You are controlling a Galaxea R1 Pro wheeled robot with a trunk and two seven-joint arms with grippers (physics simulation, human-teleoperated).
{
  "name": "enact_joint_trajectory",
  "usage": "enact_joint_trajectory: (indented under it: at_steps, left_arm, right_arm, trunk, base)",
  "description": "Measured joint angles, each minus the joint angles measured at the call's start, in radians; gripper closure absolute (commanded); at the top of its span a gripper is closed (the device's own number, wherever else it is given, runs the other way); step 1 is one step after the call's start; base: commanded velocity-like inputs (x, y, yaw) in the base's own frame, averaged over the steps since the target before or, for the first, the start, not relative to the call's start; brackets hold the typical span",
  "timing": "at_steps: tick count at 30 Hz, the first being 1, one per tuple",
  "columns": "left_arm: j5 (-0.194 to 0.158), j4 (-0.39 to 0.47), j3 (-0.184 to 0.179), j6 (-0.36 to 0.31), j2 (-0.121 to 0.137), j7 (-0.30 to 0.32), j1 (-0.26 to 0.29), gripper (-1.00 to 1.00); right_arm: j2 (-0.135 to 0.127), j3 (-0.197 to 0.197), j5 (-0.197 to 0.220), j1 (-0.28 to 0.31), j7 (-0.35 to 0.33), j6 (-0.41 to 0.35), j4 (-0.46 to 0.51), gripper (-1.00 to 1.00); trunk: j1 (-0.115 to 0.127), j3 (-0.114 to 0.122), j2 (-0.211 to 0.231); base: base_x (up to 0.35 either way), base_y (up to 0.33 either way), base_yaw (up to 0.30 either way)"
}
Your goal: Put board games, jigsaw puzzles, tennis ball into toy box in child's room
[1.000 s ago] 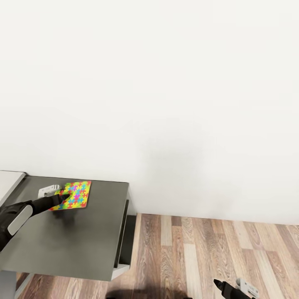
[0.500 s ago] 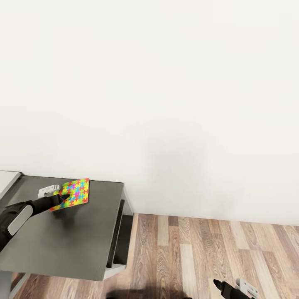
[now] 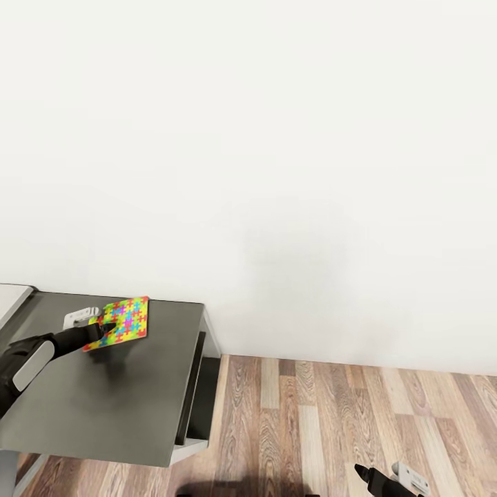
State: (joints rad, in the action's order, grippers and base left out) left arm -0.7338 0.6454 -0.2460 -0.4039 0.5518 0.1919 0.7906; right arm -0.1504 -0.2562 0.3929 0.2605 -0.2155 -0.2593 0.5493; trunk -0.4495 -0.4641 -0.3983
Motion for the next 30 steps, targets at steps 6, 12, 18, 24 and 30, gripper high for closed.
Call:
enact_joint_trajectory:
  at_steps: [6, 12, 18, 24, 30]
  left_arm:
    - [0.000, 0.000, 0.000, 0.000, 0.000, 0.000, 0.000, -1.00]
    - [0.000, 0.000, 0.000, 0.000, 0.000, 0.000, 0.000, -1.00]
    - [0.000, 0.000, 0.000, 0.000, 0.000, 0.000, 0.000, -1.00]
    - [0.000, 0.000, 0.000, 0.000, 0.000, 0.000, 0.000, -1.00]
    - [-0.001, 0.000, 0.000, -0.003, 0.001, 0.021, 0.000, -1.00]
  right_arm:
    - [-0.002, 0.000, 0.000, 0.000, -0.002, 0.001, 0.000, -1.00]
    - [-0.002, -0.001, 0.000, 0.000, -0.002, 0.001, 0.000, -1.00]
    - [-0.002, -0.001, 0.000, 0.000, -0.003, 0.002, 0.000, -1.00]
    - [-0.002, -0.001, 0.000, 0.000, -0.003, 0.002, 0.000, -1.00]
    - [-0.002, -0.001, 0.000, 0.000, -0.003, 0.002, 0.000, -1.00]
  trunk:
    - [0.000, 0.000, 0.000]
    - [0.000, 0.000, 0.000]
    - [0.000, 0.000, 0.000]
    - [0.000, 0.000, 0.000]
    - [0.000, 0.000, 0.000]
  base:
    - [0.000, 0.000, 0.000]
    - [0.000, 0.000, 0.000]
    - [0.000, 0.000, 0.000]
    - [0.000, 0.000, 0.000]
    - [0.000, 0.000, 0.000]
